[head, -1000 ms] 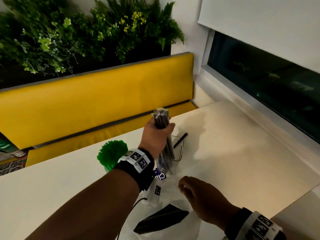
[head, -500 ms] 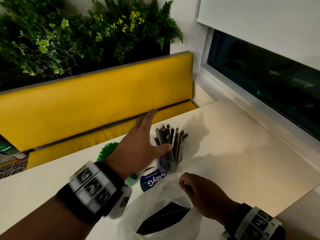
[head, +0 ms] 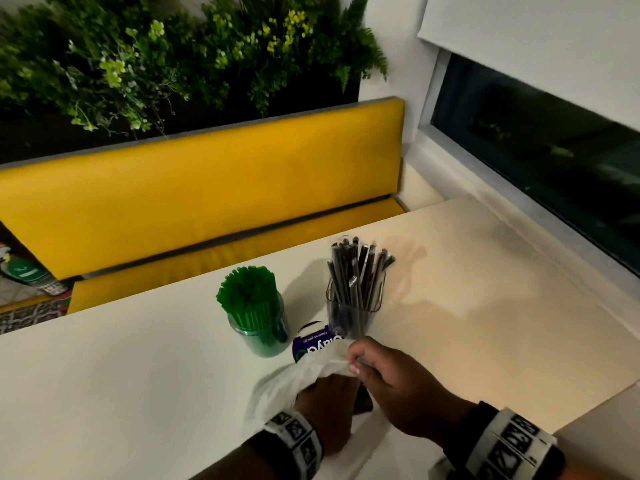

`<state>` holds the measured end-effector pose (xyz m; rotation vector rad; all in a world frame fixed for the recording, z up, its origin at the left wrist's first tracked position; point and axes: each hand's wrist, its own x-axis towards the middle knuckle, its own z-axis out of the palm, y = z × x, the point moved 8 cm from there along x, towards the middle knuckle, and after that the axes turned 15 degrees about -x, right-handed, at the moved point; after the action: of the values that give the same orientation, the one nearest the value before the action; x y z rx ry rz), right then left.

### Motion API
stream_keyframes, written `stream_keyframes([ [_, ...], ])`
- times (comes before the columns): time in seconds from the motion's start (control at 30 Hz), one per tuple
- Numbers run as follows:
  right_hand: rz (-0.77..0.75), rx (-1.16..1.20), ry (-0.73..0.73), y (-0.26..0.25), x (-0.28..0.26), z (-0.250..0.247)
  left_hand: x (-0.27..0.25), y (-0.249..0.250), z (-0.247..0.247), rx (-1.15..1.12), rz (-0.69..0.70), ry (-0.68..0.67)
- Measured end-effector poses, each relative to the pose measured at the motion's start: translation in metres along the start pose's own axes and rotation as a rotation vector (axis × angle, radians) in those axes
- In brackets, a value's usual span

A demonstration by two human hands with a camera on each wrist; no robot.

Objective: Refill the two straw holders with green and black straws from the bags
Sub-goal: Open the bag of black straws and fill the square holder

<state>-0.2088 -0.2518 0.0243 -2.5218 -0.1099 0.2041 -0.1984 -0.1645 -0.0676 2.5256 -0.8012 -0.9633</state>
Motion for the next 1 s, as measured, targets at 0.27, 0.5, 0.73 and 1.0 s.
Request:
stream_keyframes([
  [0.27, 0.036, -0.013, 0.034, 0.008, -0.009, -0.003, 0.014, -0.014, 0.022, -0.003, -0.046, -0.033],
  [0.5, 0.167, -0.095, 0.076, 0.041, -0.005, -0.019, -0.013, 0.015, -0.03, -0.306, 0.123, -0.009],
  [0.73, 0.134, -0.107, 0.096, 0.042, 0.002, -0.018, -0.019, 0.019, -0.06, -0.362, 0.252, 0.095],
  [1.0, 0.117, -0.137, 0.099, 0.045, 0.002, -0.016, -0.034, 0.023, -0.071, -0.463, 0.316, 0.089],
])
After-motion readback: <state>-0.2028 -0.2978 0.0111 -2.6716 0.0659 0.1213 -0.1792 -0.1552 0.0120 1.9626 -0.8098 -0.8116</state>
